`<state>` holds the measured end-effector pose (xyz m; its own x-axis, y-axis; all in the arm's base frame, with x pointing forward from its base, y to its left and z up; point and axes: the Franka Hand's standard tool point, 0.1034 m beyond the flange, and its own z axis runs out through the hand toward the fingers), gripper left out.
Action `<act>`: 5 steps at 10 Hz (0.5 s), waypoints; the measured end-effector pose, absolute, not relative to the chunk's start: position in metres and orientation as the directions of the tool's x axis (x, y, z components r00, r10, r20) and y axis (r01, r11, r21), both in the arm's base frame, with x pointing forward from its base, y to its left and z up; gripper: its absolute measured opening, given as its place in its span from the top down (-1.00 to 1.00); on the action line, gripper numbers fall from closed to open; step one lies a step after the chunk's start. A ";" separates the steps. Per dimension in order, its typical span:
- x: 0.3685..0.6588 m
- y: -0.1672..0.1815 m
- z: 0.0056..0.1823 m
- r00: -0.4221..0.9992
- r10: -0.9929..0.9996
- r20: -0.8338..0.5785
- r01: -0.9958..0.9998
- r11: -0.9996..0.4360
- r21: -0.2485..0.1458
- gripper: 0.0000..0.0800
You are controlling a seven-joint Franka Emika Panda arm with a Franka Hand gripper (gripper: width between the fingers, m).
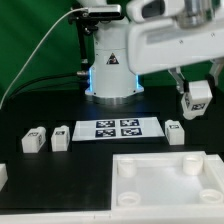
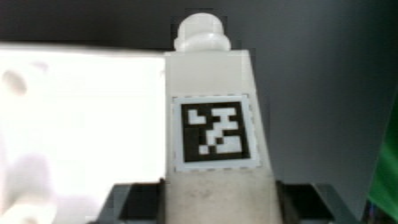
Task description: Assemble one leg
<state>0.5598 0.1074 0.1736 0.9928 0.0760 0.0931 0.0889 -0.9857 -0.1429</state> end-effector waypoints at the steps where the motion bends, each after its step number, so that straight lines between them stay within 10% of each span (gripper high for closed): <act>1: 0.586 0.102 0.189 0.975 0.069 0.212 0.099 -0.986 -0.134 0.26; 5: 0.601 0.091 0.195 0.865 0.031 0.501 0.088 -0.992 -0.091 0.26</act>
Offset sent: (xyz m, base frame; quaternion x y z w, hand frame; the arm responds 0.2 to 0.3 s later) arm 0.0000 0.0000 0.0000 0.0000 0.2667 0.0000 0.9638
